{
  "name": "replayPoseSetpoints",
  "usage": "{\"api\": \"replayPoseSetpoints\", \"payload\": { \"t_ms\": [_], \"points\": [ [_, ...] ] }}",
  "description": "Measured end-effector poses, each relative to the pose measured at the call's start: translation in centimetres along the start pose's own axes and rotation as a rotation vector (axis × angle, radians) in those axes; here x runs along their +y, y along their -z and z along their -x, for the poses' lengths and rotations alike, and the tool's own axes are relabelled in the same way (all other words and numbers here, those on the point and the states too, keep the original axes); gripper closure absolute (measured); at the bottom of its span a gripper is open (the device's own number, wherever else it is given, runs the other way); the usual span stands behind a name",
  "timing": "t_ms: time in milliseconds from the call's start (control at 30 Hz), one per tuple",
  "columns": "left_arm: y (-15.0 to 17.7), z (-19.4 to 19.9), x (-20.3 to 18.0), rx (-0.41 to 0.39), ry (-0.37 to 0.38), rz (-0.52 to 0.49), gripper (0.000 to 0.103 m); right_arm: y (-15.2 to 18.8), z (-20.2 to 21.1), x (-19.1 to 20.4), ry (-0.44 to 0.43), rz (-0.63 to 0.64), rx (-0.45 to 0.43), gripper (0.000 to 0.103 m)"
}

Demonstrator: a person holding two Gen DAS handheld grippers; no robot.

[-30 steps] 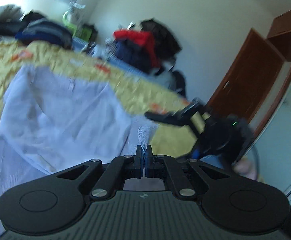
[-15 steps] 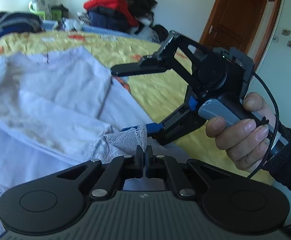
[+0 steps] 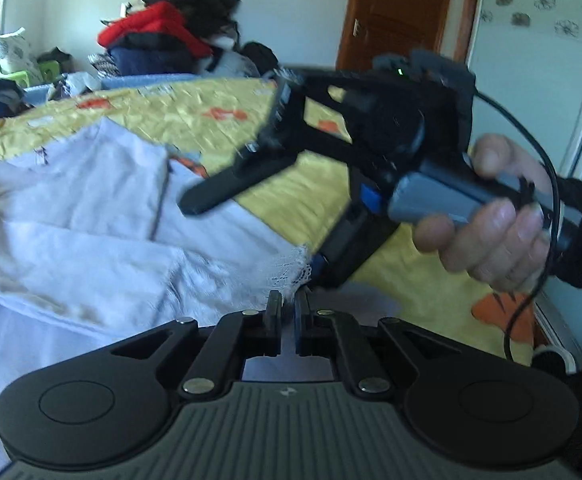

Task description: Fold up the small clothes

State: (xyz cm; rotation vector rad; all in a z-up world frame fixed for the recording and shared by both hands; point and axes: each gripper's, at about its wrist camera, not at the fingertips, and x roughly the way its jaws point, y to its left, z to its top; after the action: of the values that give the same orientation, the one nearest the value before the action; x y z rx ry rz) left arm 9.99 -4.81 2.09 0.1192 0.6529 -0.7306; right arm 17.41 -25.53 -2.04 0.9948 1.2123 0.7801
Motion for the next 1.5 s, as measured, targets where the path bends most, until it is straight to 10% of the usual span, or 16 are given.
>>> {"api": "replayPoseSetpoints", "payload": {
  "t_ms": [100, 167, 267, 400, 533, 667, 800, 900, 1067, 1500],
  "points": [
    [0.1, 0.0, 0.0, 0.032, -0.005, 0.007, 0.084, 0.3, 0.1, -0.2, 0.009, -0.012, -0.015, 0.027],
    [0.3, 0.7, -0.1, 0.037, 0.023, 0.007, 0.059, 0.4, 0.0, -0.7, 0.047, -0.015, -0.011, 0.072],
    [1.0, 2.8, 0.0, -0.034, 0.047, -0.008, 0.026, 0.7, -0.4, -1.7, 0.093, -0.026, -0.011, 0.093],
    [1.1, 4.7, 1.8, -0.088, 0.000, 0.055, 0.026, 1.5, -0.1, -1.6, 0.060, 0.010, -0.075, 0.097],
    [0.1, 7.0, 5.4, -0.234, -0.217, 0.162, 0.025, 1.8, 3.0, 0.9, -0.148, 0.041, -0.185, 0.097],
    [-1.3, 9.5, 12.6, -0.434, -0.242, 0.501, 0.020, 2.7, 6.9, 0.9, -0.252, 0.017, -0.261, 0.097],
    [-3.5, 7.6, 20.0, -0.545, -0.193, 0.780, 0.020, 3.2, 7.0, -2.9, -0.162, -0.096, -0.256, 0.096],
    [-6.1, 3.7, 24.6, -0.444, -0.162, 0.799, 0.020, 3.6, 6.2, -4.5, -0.127, -0.128, -0.261, 0.096],
    [-7.9, -3.5, 28.4, -0.137, -0.319, 0.750, 0.020, 4.3, 6.8, -4.3, -0.172, -0.133, -0.284, 0.096],
    [-7.1, -7.8, 25.4, -0.052, -0.397, 0.376, 0.000, 4.5, 6.8, -7.6, -0.145, -0.247, -0.275, 0.096]
  ]
}}
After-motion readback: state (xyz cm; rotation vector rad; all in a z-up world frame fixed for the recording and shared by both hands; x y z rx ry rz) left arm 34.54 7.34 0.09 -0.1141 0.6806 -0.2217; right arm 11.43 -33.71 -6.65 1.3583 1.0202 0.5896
